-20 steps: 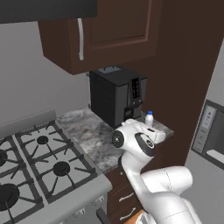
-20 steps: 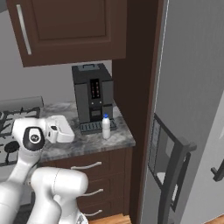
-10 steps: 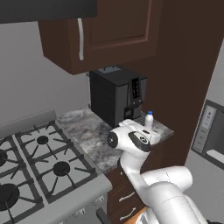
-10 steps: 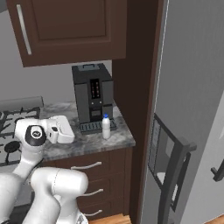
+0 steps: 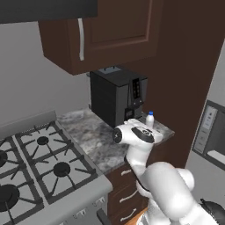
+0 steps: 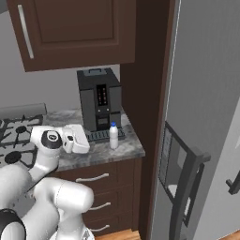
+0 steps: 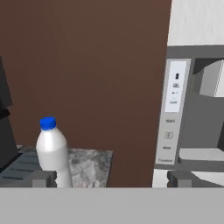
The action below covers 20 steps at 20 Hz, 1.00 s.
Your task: Take the bottled waters from the counter and place them in the freezer to freeze. Close the freezer door after placing the bottles.
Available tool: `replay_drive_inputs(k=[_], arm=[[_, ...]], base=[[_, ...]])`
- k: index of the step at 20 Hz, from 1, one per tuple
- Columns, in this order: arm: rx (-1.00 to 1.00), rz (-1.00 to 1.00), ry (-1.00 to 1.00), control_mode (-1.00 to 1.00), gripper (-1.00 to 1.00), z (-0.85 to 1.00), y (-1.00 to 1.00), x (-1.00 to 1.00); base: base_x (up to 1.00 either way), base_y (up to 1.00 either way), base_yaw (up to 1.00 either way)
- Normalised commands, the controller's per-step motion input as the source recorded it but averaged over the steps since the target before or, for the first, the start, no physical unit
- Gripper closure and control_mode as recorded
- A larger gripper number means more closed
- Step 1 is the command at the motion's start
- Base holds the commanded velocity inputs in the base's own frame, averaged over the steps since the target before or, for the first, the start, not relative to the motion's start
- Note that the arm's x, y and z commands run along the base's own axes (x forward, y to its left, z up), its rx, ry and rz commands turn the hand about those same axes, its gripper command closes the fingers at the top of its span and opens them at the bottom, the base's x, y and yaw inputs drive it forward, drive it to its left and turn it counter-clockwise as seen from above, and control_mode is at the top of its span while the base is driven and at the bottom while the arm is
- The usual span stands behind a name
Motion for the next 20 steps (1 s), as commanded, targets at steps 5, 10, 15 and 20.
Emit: replay_drive_inputs(k=[5,10,15,20], arm=[[0.01,-0.07,0.0,-1.0,-1.0,-0.17,-0.19,0.33],[0.01,-0.01,0.0,-1.0,-1.0,0.0,0.0,0.34],[0.0,0.0,0.0,-1.0,-1.0,-0.05,0.0,0.32],[0.0,0.0,0.0,-1.0,-1.0,-0.16,0.0,0.22]], base=[[0.0,0.0,0.0],[0.0,0.0,0.0],[0.0,0.0,0.0],[0.0,0.0,0.0]])
